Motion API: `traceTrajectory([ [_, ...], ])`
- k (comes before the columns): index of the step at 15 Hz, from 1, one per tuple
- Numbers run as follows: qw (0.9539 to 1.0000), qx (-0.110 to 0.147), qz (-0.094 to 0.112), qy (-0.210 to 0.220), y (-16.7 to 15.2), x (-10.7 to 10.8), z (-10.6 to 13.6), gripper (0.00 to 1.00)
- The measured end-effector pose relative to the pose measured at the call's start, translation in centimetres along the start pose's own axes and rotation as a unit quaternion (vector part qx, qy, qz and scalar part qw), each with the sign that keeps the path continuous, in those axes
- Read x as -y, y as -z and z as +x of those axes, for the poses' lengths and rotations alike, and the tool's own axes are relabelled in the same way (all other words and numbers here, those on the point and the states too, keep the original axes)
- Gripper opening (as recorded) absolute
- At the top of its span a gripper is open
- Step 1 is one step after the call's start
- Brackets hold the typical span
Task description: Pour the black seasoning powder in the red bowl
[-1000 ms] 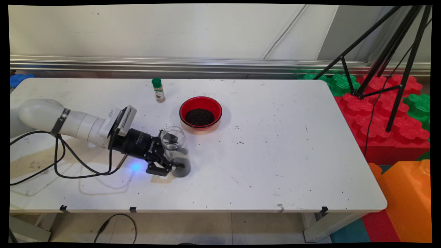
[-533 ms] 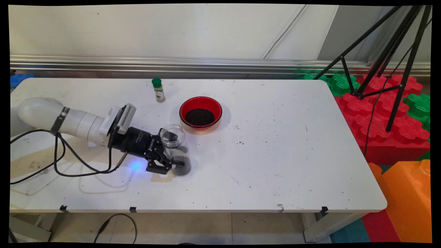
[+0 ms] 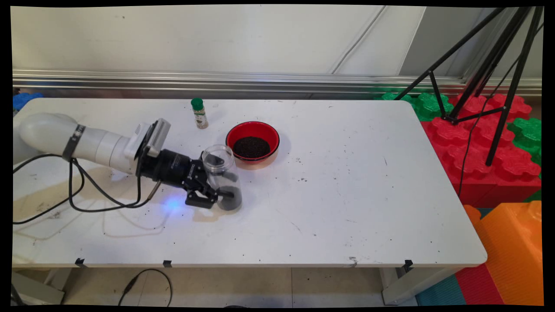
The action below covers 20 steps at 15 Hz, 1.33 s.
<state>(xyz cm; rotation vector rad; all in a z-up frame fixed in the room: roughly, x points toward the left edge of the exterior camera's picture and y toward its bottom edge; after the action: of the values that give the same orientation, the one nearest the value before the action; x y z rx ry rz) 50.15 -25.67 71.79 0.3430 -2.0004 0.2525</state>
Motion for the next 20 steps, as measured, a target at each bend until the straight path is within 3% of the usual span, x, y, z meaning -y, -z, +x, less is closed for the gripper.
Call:
traceTrajectory([
  [12, 0.9997, -0.012, 0.018, -0.010, 1.4, 2.3, 4.5, 0.00],
  [20, 0.9988, -0.017, 0.041, -0.022, 2.0, 4.7, 7.5, 0.00],
])
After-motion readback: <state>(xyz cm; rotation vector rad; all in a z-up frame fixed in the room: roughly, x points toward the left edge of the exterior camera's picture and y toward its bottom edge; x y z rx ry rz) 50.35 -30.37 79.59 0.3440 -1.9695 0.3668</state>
